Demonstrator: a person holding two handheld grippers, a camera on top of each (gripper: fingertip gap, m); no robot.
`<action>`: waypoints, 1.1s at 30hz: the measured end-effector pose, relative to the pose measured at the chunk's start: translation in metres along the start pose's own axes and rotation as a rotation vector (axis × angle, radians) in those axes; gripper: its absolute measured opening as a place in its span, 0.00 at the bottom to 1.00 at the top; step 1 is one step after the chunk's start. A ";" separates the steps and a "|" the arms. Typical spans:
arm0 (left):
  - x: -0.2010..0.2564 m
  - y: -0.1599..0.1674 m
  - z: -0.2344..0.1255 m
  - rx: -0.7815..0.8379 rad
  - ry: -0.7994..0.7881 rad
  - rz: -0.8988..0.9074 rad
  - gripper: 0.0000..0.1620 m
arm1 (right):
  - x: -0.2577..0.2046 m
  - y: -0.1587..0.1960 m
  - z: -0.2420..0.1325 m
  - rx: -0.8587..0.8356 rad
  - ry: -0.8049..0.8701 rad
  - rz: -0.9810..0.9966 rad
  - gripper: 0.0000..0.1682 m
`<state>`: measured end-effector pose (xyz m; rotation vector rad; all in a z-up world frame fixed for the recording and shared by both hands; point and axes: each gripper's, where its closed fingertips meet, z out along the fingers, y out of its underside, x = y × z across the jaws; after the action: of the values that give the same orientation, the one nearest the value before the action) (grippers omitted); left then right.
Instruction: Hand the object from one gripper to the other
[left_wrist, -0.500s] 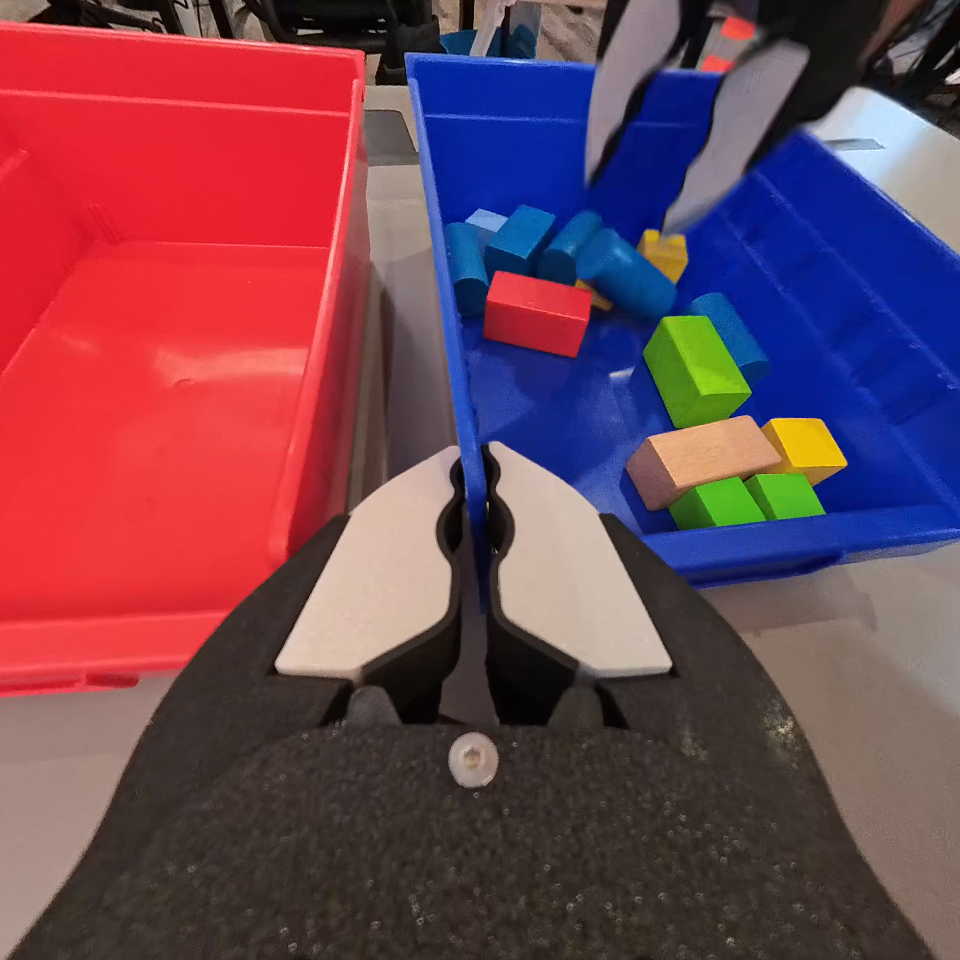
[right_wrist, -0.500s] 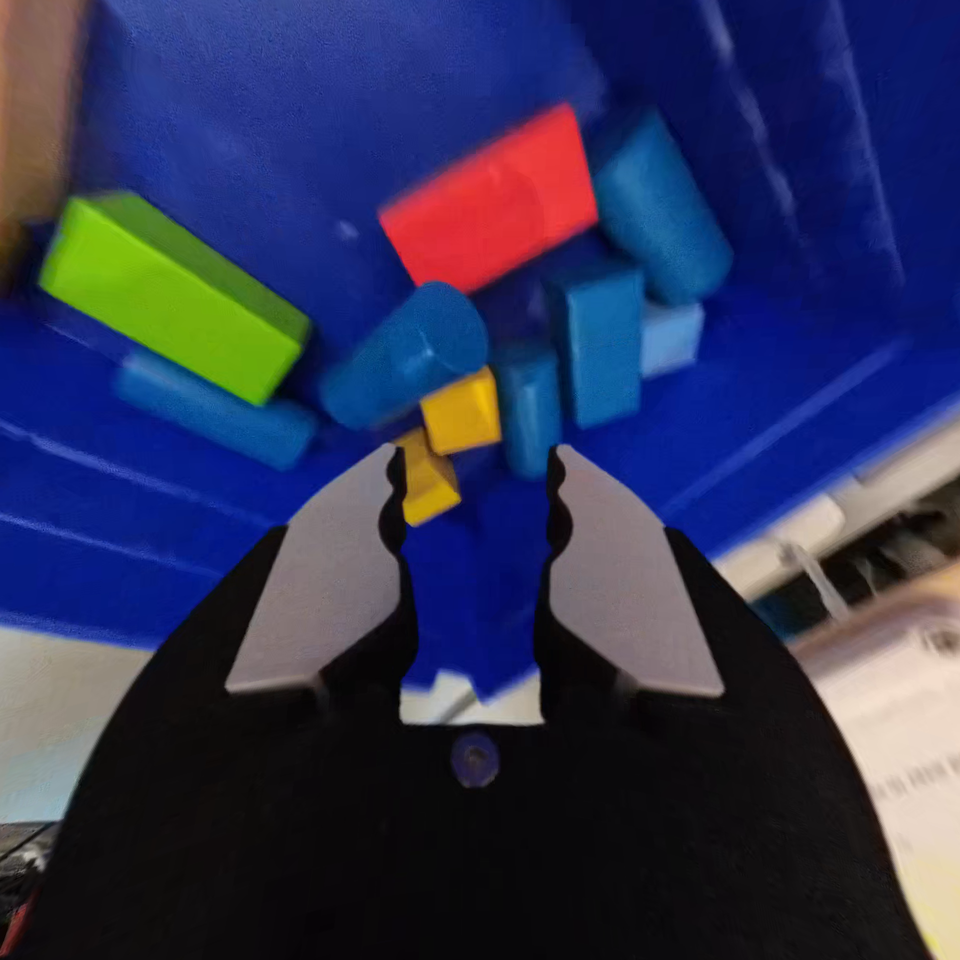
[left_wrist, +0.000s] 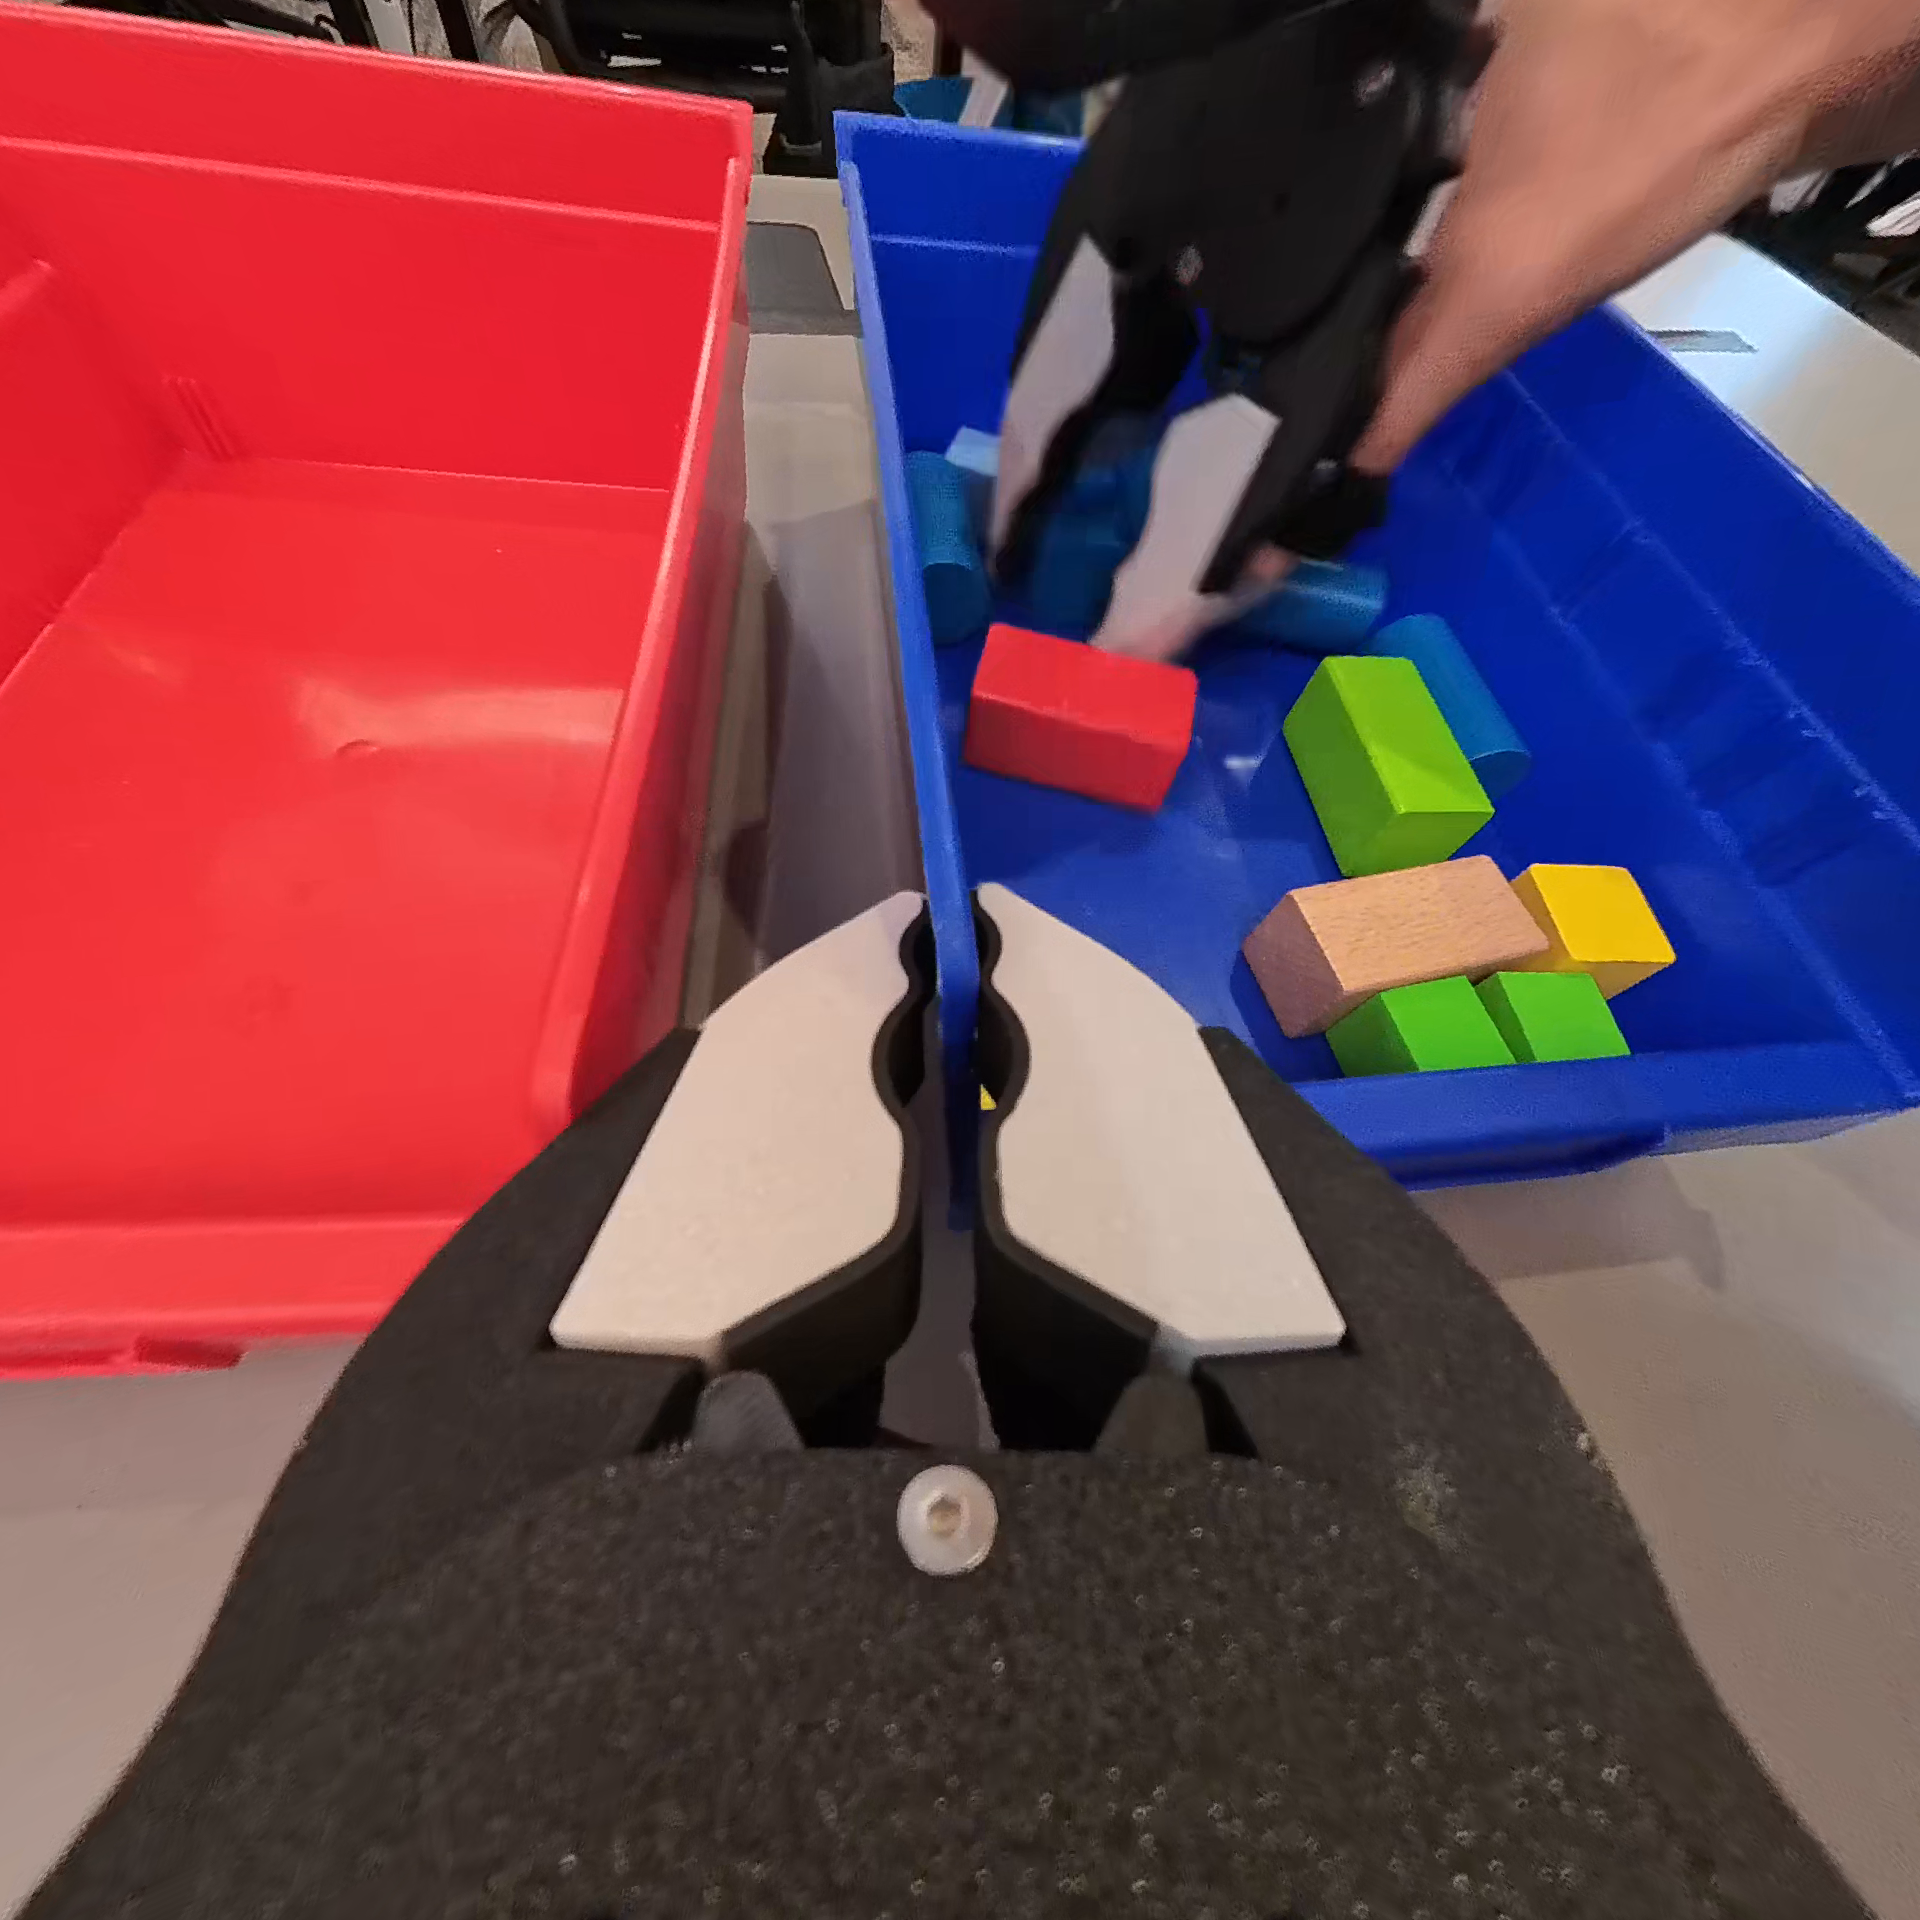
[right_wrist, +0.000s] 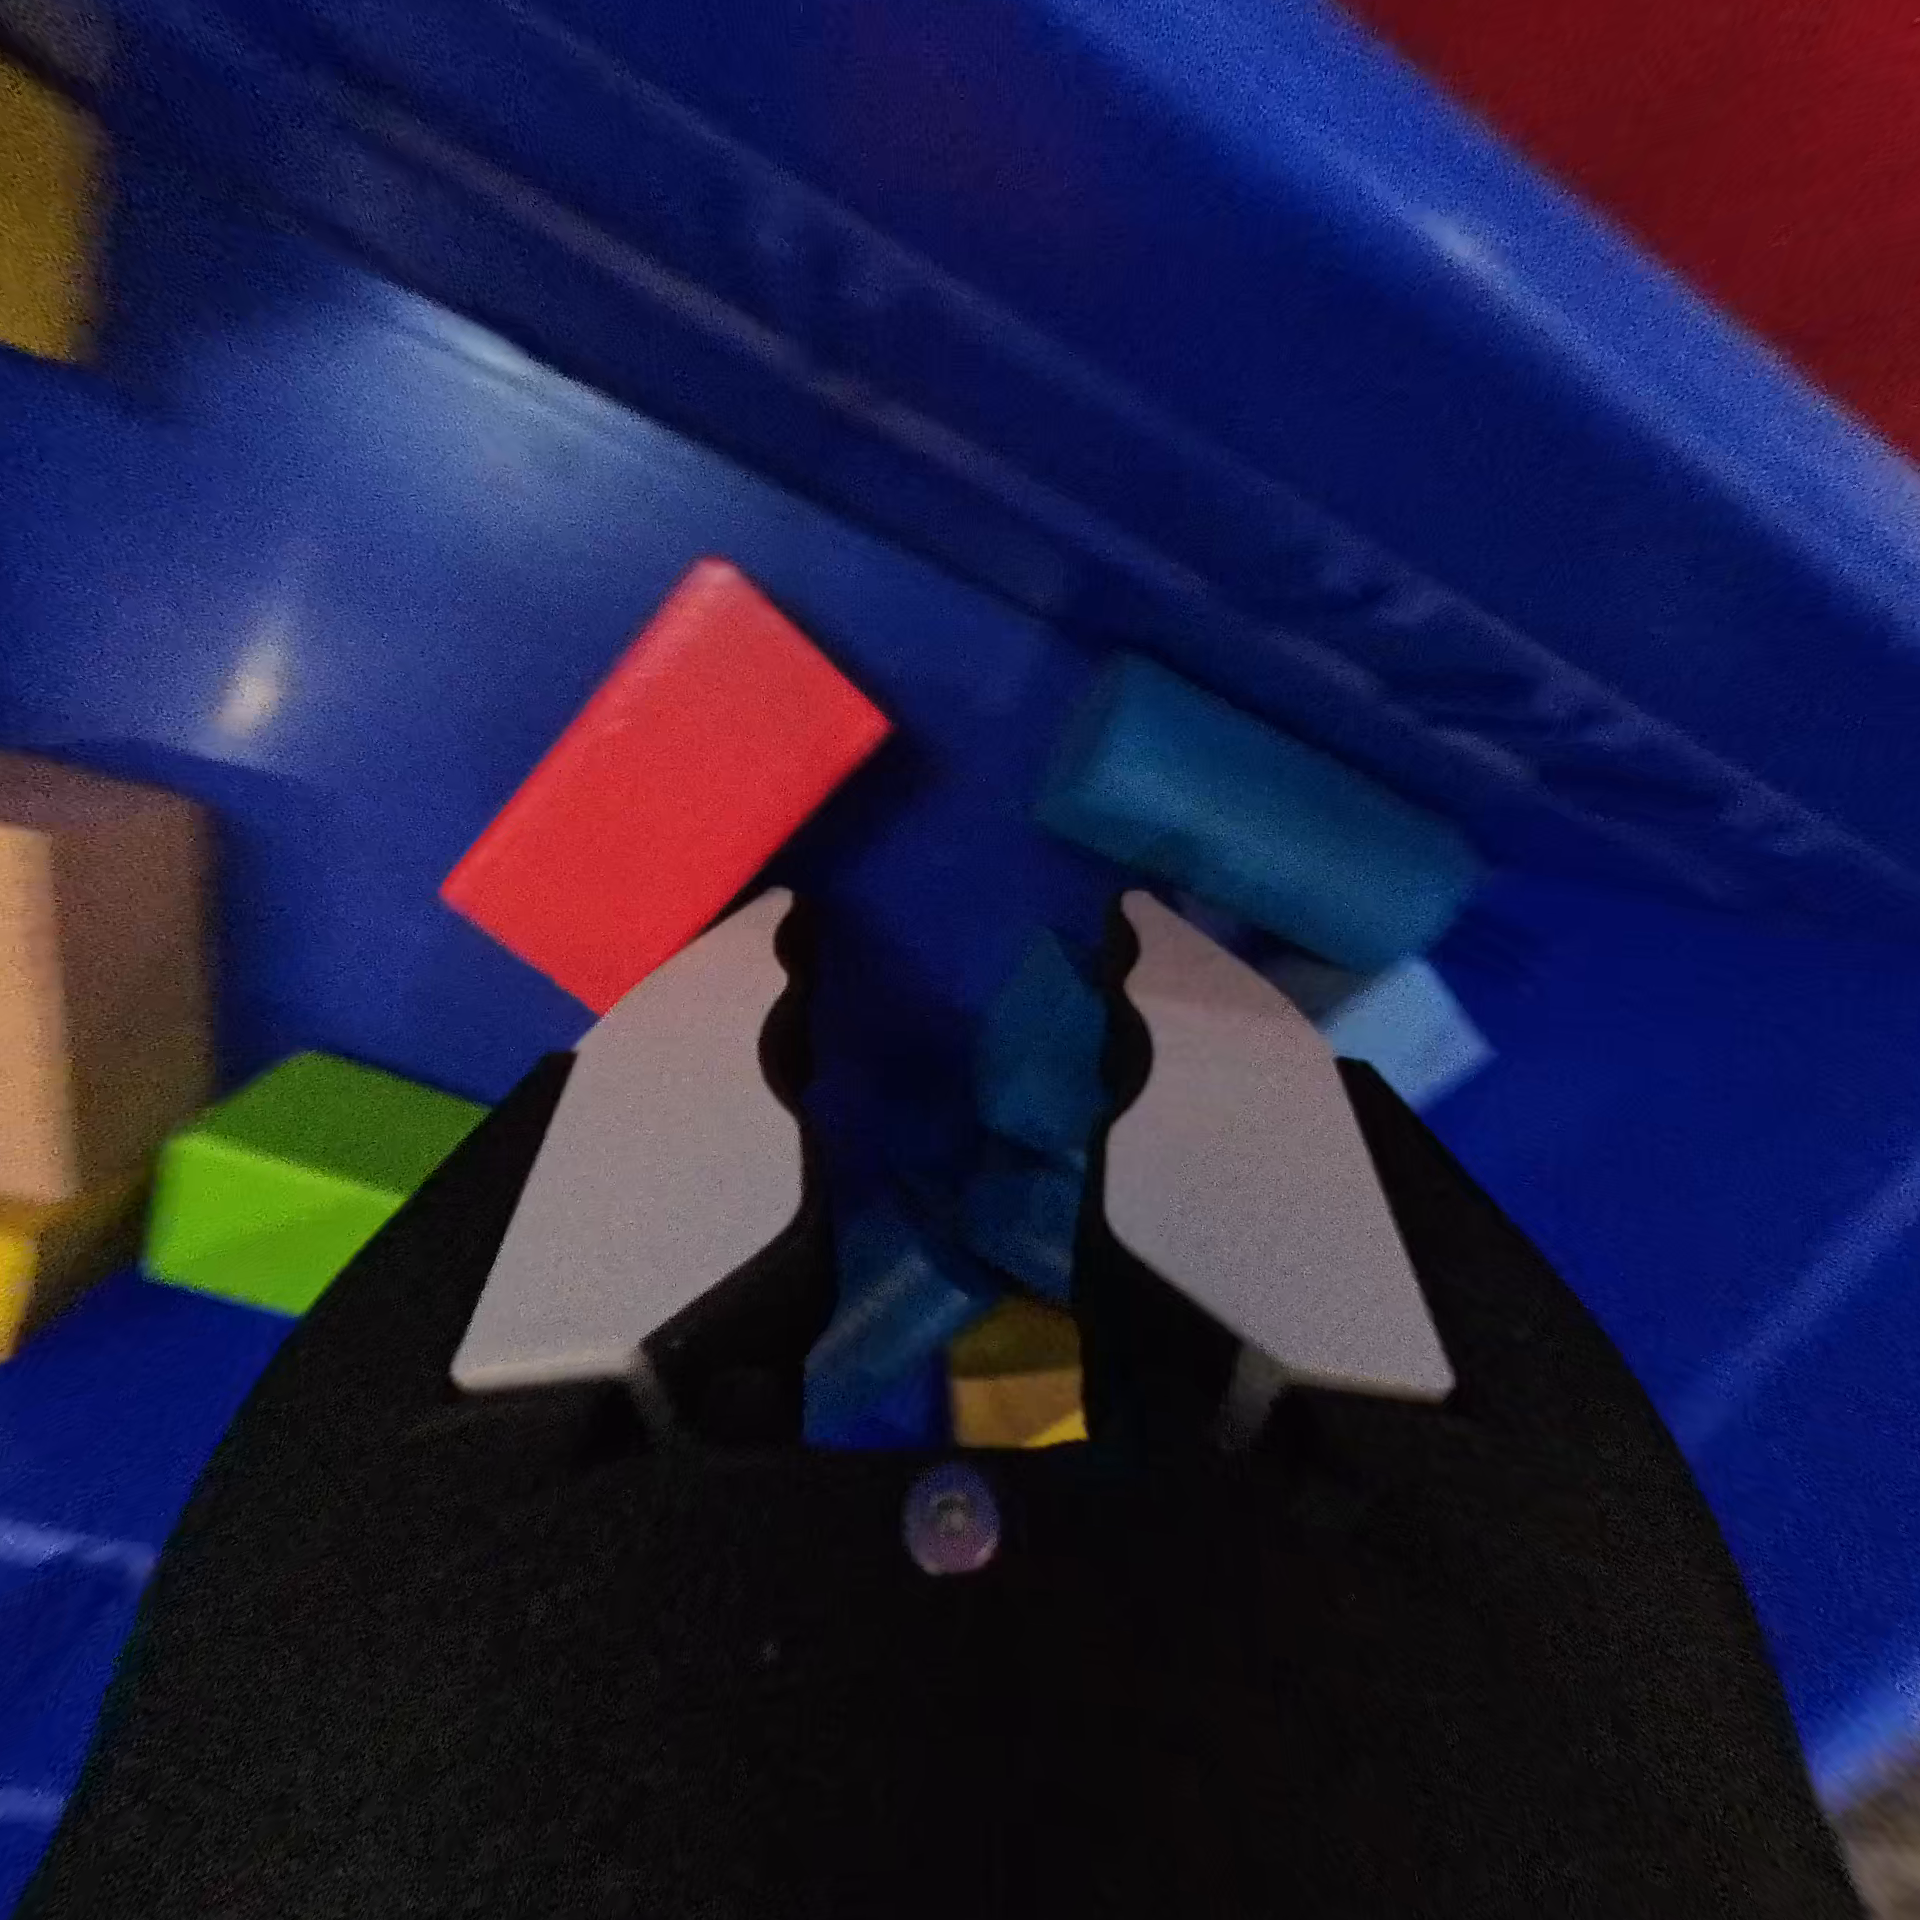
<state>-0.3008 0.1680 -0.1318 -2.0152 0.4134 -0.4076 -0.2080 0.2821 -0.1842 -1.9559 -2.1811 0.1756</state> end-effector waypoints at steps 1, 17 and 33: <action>0.000 0.000 0.000 0.000 -0.006 0.005 0.03 | -0.027 -0.007 0.001 0.031 -0.127 0.010 0.33; 0.001 0.000 0.001 0.000 0.015 -0.007 0.03 | 0.018 0.019 -0.005 -0.041 0.063 0.200 0.56; 0.002 0.000 0.001 0.003 0.025 0.001 0.03 | 0.058 -0.001 0.000 -0.054 0.169 0.027 0.43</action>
<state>-0.2988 0.1682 -0.1317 -2.0085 0.4289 -0.4333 -0.2145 0.3392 -0.1794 -1.9512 -2.0733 -0.0438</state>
